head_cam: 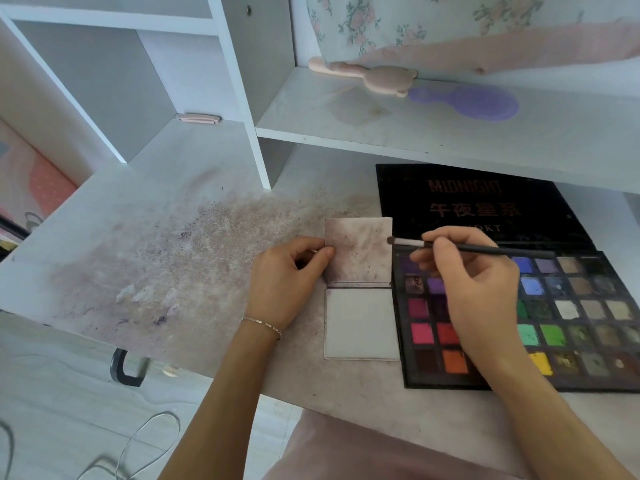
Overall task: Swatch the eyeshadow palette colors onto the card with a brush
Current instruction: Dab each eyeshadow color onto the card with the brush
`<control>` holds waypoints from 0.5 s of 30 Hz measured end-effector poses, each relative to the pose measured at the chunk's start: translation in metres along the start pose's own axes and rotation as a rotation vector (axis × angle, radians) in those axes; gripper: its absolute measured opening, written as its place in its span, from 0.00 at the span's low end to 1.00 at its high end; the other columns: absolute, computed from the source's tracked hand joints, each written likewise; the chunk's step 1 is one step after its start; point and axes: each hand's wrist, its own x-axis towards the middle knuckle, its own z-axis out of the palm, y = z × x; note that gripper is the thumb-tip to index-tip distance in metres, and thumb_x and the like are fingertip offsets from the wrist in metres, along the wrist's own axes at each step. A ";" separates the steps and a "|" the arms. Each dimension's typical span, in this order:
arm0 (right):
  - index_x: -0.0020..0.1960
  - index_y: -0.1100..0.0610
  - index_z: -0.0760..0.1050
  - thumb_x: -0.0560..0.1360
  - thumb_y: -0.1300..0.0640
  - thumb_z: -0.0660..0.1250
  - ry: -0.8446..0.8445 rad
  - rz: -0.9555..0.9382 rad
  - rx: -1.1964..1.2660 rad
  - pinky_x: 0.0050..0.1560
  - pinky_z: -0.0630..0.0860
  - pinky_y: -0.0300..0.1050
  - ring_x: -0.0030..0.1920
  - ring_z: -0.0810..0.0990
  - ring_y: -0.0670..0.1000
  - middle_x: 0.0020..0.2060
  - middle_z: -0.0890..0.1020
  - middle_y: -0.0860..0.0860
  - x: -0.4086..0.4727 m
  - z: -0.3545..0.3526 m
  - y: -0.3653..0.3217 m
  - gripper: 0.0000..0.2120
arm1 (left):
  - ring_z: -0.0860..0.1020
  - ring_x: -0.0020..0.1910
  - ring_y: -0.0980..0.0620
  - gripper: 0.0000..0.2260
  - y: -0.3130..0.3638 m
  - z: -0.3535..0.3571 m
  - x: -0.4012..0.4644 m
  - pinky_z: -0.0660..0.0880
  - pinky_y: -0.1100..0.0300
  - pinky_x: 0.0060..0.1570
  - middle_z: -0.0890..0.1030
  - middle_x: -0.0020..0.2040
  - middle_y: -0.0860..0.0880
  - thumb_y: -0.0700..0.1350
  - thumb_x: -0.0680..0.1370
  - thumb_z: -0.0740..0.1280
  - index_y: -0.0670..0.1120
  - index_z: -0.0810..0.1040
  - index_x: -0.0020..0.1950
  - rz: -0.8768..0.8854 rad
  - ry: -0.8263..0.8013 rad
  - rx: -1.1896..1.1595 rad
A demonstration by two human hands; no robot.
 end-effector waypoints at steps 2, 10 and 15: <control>0.43 0.52 0.76 0.76 0.66 0.59 0.032 0.019 -0.015 0.38 0.74 0.30 0.37 0.80 0.42 0.33 0.83 0.45 0.004 -0.009 0.001 0.12 | 0.77 0.37 0.66 0.12 0.000 0.000 0.000 0.72 0.74 0.39 0.77 0.31 0.67 0.46 0.72 0.70 0.64 0.75 0.35 0.002 -0.002 0.002; 0.41 0.49 0.74 0.76 0.63 0.59 0.102 0.028 -0.185 0.35 0.74 0.29 0.36 0.80 0.42 0.33 0.82 0.43 0.008 -0.039 0.019 0.11 | 0.77 0.38 0.68 0.13 -0.002 0.000 0.001 0.70 0.77 0.39 0.77 0.32 0.68 0.45 0.72 0.70 0.64 0.76 0.35 0.022 -0.011 0.012; 0.38 0.46 0.72 0.75 0.60 0.59 0.026 0.048 -0.314 0.33 0.74 0.39 0.33 0.79 0.47 0.33 0.81 0.46 0.007 -0.039 0.026 0.11 | 0.77 0.39 0.68 0.09 -0.002 0.000 0.002 0.70 0.77 0.39 0.78 0.34 0.67 0.45 0.72 0.70 0.60 0.78 0.38 0.030 -0.019 0.019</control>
